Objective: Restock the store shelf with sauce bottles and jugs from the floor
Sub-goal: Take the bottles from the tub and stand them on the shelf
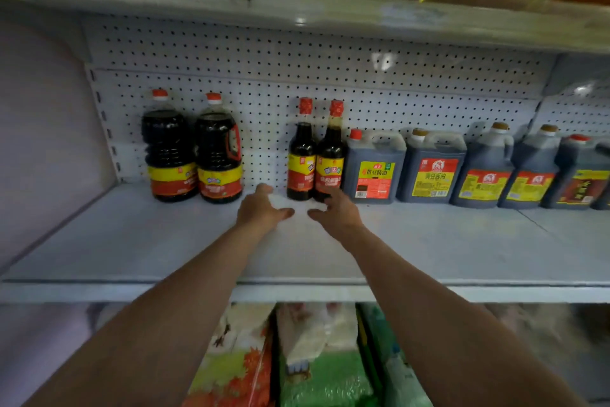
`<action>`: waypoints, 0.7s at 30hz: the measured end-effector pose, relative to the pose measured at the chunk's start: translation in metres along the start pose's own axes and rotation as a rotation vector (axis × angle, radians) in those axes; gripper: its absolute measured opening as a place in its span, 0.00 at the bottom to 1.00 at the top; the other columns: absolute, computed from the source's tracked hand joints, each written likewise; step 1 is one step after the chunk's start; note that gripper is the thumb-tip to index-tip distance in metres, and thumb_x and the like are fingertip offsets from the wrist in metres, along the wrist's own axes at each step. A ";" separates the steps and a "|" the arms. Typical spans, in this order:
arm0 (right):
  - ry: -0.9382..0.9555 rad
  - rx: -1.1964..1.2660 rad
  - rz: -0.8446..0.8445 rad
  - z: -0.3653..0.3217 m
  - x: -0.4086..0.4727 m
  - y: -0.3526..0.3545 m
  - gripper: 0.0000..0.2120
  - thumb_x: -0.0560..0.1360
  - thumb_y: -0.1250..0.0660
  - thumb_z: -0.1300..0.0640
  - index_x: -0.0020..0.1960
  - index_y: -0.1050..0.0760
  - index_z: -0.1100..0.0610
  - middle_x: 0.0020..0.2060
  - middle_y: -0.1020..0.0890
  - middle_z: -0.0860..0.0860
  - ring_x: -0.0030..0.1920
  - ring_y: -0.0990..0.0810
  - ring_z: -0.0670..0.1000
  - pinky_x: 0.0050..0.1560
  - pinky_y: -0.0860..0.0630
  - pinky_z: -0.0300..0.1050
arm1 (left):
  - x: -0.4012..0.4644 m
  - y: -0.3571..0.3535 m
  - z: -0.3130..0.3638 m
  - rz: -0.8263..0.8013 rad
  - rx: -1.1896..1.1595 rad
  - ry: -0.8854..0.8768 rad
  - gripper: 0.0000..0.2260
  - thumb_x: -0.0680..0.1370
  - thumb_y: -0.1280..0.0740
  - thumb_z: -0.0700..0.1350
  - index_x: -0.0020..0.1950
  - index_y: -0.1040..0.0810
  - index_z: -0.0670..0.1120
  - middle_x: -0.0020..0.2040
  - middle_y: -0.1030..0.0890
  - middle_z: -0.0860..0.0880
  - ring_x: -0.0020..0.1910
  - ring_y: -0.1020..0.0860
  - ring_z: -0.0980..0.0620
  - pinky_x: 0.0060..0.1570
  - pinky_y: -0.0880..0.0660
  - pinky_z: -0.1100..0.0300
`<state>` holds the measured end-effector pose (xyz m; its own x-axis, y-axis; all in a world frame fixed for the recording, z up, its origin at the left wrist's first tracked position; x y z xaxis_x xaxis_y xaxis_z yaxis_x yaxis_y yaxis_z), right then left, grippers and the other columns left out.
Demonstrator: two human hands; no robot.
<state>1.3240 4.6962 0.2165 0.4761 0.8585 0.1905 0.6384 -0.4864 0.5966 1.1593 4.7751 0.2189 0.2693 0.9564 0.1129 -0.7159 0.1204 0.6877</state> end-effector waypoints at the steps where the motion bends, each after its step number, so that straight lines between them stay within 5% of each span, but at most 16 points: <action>1: 0.012 0.001 0.002 -0.011 -0.012 -0.002 0.33 0.72 0.22 0.57 0.73 0.29 0.55 0.66 0.21 0.56 0.66 0.22 0.57 0.65 0.26 0.50 | -0.011 0.013 -0.007 0.005 0.005 0.000 0.33 0.72 0.23 0.53 0.72 0.31 0.46 0.70 0.27 0.43 0.67 0.28 0.43 0.63 0.30 0.54; 8: 0.104 -0.143 -0.080 -0.068 -0.093 -0.026 0.30 0.75 0.25 0.56 0.73 0.31 0.53 0.66 0.23 0.57 0.65 0.24 0.57 0.54 0.31 0.40 | -0.082 0.094 -0.047 0.044 0.132 -0.080 0.34 0.71 0.23 0.55 0.73 0.32 0.47 0.69 0.27 0.42 0.67 0.28 0.41 0.60 0.30 0.54; 17: 0.073 -0.187 -0.153 -0.063 -0.181 -0.075 0.27 0.73 0.25 0.57 0.70 0.29 0.52 0.62 0.23 0.59 0.60 0.22 0.57 0.53 0.27 0.45 | -0.161 0.108 -0.122 -0.005 0.214 -0.061 0.32 0.71 0.22 0.52 0.70 0.31 0.50 0.65 0.30 0.41 0.63 0.28 0.39 0.61 0.27 0.49; 21: 0.049 -0.225 -0.217 -0.041 -0.205 -0.099 0.26 0.73 0.25 0.57 0.69 0.28 0.51 0.63 0.24 0.57 0.54 0.21 0.56 0.47 0.24 0.47 | -0.180 0.092 -0.158 -0.052 0.204 -0.036 0.30 0.70 0.22 0.52 0.68 0.30 0.49 0.61 0.28 0.42 0.59 0.26 0.41 0.50 0.29 0.54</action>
<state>1.1385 4.5746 0.1503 0.3102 0.9478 0.0735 0.5696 -0.2472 0.7839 0.9433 4.6563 0.1488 0.3279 0.9398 0.0965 -0.5564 0.1095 0.8237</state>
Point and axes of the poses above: each hand's wrist, its own x-axis towards the middle knuckle, its own y-axis out of the back of the hand, z = x × y, the point moved 5 cm from there along x, towards the middle knuckle
